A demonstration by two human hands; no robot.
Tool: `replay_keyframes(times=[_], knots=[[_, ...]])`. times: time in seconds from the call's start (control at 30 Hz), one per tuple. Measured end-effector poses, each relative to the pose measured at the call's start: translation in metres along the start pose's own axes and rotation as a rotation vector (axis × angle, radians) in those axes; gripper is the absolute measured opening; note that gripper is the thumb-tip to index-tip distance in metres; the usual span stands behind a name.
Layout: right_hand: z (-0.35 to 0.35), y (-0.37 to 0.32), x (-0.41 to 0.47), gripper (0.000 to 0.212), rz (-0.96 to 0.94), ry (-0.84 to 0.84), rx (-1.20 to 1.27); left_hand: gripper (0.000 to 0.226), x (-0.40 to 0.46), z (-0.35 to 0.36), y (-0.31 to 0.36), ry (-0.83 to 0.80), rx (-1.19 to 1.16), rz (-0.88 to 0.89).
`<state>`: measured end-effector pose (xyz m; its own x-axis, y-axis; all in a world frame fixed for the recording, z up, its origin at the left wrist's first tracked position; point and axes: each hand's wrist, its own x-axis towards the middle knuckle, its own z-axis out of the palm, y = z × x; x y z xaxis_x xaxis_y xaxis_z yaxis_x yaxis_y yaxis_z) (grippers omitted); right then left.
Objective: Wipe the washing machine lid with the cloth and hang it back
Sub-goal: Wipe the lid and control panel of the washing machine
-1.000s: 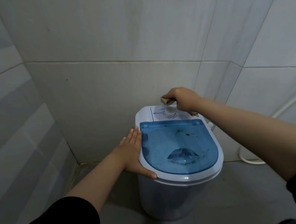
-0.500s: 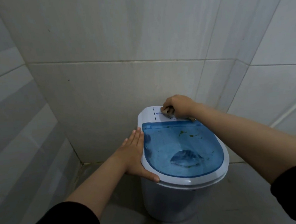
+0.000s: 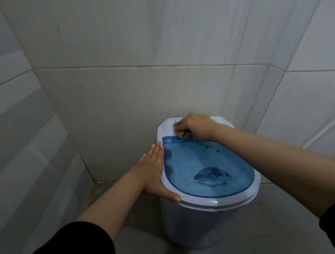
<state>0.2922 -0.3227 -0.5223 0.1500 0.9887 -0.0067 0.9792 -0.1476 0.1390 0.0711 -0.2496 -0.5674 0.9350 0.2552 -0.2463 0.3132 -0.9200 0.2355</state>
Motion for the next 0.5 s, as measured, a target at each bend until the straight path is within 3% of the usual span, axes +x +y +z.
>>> replay_keyframes(times=[0.17,0.5], knots=[[-0.006,-0.014,-0.012,0.066,-0.047,-0.052,-0.001,0.151,0.000,-0.001,0.001,-0.003,0.006,-0.001],[-0.036,0.001,-0.029,0.047,0.072,-0.232,-0.034,0.150,-0.003,-0.003,0.003,-0.010,0.003,-0.016]])
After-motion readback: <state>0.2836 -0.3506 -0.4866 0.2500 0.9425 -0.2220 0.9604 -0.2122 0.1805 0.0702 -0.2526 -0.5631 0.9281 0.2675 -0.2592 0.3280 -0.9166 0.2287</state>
